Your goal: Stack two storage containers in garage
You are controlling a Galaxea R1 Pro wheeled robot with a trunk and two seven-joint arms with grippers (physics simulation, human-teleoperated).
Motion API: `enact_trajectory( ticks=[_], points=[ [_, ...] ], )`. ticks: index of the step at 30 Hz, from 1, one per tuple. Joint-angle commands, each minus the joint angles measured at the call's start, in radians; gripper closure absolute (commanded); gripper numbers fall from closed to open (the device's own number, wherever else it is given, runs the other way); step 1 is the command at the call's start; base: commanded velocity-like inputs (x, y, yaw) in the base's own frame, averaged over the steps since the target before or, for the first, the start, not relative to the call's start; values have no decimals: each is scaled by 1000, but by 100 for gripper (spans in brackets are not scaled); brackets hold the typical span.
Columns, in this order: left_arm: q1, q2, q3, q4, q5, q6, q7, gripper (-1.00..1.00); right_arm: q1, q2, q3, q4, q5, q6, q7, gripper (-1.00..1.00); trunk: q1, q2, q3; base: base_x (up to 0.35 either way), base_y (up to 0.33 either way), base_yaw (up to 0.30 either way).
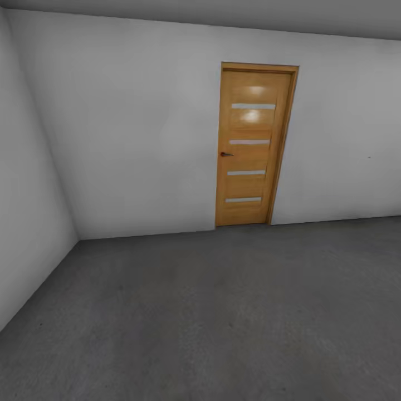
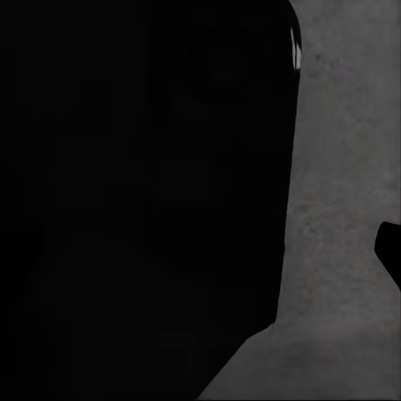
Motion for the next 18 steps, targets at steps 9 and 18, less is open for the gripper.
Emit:
enact_trajectory(
  ticks=[9,18],
  points=[
    [-4,-8,4,-22,5,-9,-8,-100,-29,8,9,-25,3,-24,18,-100,0,0,0,0,0,0],
    [0,-7,4,-64,5,-11,-8,-100,-81,7,4,-77,-4,-74,15,-100,0,0,0,0,0,0]
  ],
)
